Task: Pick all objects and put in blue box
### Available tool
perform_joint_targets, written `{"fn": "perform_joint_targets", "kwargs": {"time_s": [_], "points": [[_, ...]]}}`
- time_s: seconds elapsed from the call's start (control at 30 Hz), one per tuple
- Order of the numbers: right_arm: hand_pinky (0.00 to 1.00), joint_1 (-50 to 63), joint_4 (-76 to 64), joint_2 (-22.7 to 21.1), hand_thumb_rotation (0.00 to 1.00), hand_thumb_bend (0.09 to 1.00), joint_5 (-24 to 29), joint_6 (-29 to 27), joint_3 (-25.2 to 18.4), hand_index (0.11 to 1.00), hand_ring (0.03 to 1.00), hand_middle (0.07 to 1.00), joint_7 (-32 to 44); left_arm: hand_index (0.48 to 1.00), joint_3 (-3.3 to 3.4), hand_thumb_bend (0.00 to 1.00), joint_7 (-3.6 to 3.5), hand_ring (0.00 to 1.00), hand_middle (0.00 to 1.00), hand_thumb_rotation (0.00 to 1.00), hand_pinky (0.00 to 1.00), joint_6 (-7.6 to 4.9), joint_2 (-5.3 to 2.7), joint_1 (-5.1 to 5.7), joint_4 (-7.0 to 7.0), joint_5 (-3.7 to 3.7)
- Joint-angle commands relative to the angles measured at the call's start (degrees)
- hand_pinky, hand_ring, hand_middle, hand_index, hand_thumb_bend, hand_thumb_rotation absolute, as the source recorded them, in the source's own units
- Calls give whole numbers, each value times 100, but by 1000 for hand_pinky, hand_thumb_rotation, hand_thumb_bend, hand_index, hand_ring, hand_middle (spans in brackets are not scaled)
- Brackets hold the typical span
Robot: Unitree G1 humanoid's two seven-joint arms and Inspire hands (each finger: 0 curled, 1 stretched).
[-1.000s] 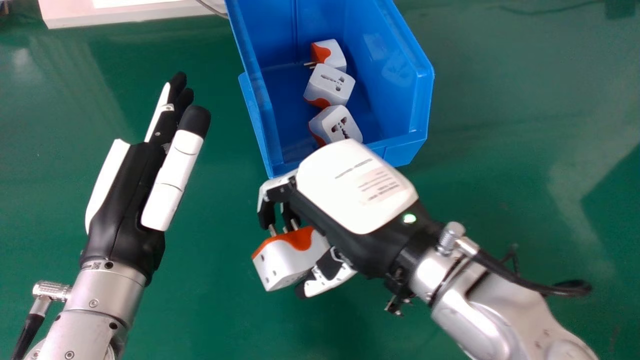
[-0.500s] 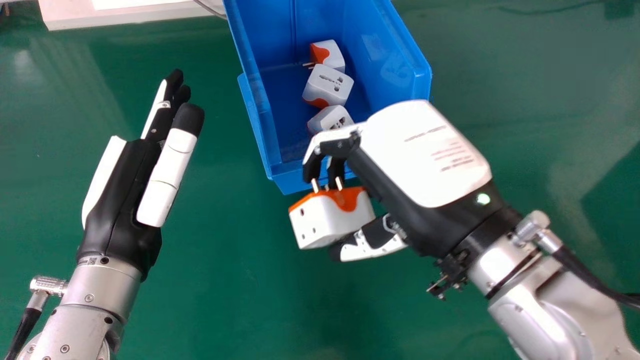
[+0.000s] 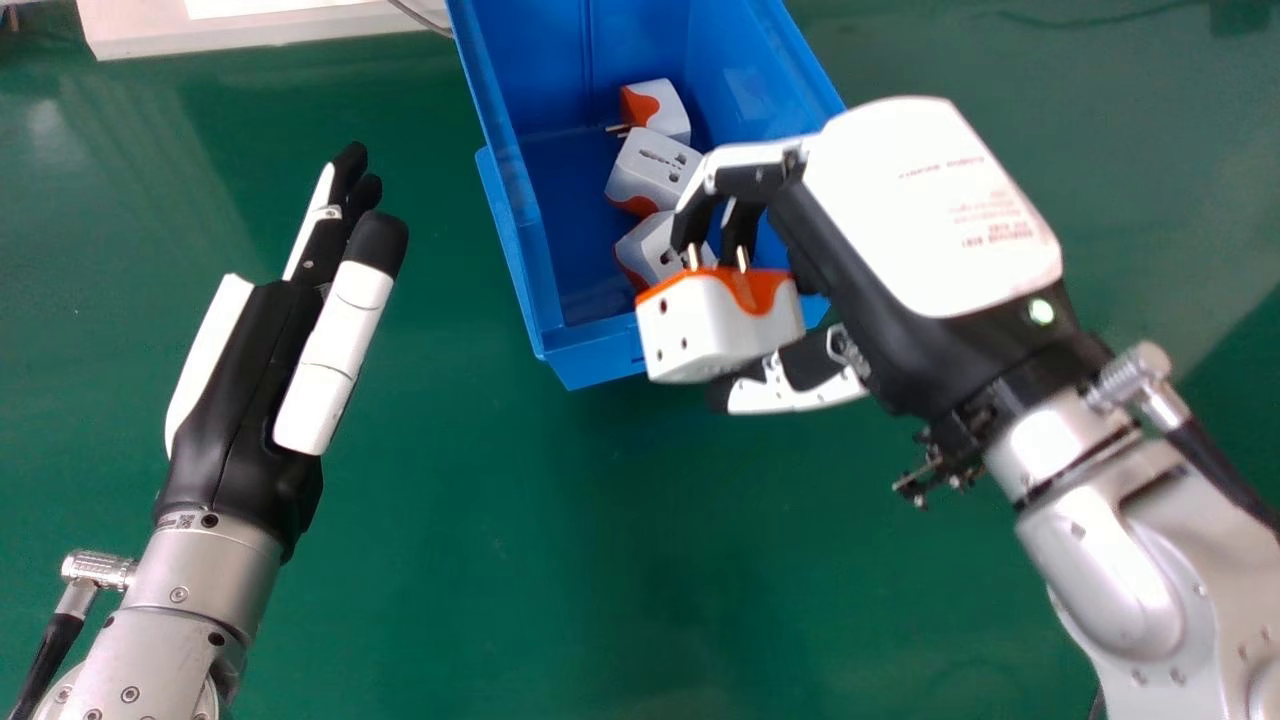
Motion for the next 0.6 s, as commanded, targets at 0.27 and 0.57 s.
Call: {"fn": "perform_joint_targets", "kwargs": {"time_s": [0.27,0.57], "points": [[342,-1775,1787,103,0,495,-174,-211,303,505,430,529,-695,1000,45,861,7,1000,1000,1000,982,-161,57,-17,-73,-14],[333,-3179,3586,342,0,494,-250,83,645,514,433,530,-935,1000,36,864,11,1000,1000,1000,980,-56,41,120,-285,-46]]}}
